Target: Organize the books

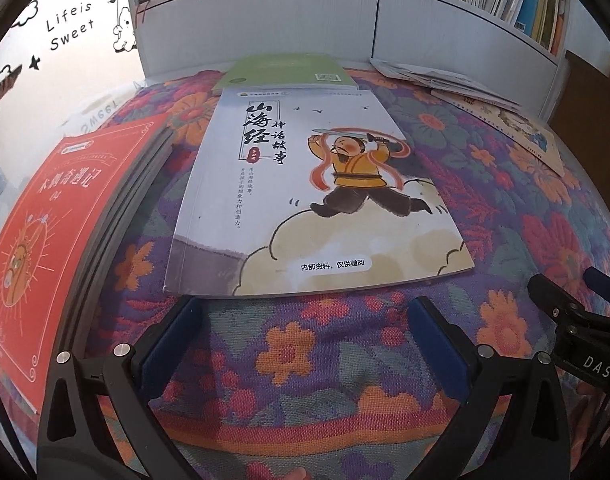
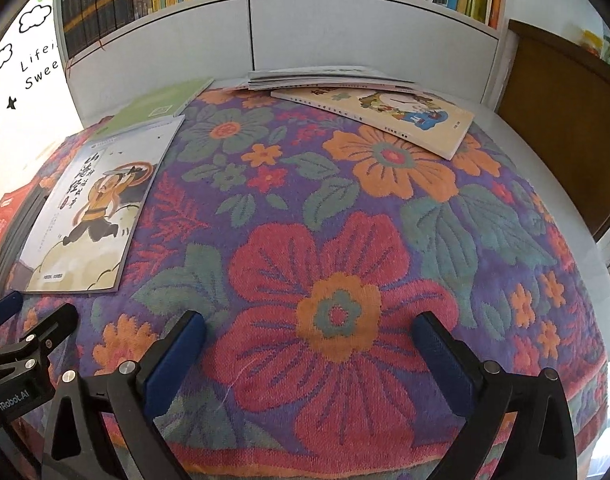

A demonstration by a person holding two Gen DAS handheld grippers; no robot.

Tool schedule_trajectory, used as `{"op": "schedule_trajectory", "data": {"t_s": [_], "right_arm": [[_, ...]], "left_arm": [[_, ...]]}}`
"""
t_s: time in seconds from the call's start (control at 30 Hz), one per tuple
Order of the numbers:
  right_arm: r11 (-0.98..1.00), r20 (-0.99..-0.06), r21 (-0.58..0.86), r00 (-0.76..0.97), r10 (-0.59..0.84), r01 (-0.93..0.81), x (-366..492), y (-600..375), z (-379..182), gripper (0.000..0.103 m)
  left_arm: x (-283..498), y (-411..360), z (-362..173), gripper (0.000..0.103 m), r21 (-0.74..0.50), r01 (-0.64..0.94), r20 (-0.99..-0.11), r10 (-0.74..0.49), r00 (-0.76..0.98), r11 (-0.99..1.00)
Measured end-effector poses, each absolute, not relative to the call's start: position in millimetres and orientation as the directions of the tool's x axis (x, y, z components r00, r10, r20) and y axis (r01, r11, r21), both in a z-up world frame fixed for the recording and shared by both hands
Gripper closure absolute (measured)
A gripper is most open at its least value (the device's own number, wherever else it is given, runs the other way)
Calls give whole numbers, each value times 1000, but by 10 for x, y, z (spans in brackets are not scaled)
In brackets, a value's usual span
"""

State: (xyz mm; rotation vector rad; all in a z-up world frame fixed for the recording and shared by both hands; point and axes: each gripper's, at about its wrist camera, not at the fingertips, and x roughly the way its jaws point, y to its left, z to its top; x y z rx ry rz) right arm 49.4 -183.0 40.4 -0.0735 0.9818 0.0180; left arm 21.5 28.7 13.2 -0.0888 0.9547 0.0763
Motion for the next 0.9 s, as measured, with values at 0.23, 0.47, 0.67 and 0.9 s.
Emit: {"op": "schedule_trajectory", "data": {"t_s": [0.23,0.47,0.67,0.9], "right_arm": [[998,-829,-49,558,-13,-50,478,-1838,402,0],[998,-828,-57,559,-35,-22,446,-1811,400,0],[999,-823,-47,567,-39,1,407,-1826,394,0],[999,-823,-49,567,-41,1,406,-1824,392,0]], "left_arm": [[218,287,131,0,-41,-104,-817,26,576,994],[213,275,134,0,-40,-105,-817,28,576,994],[206,274,134,0,-42,-104,-816,26,577,994],[183,251,133,0,-29,-123,-814,48,579,992]]}}
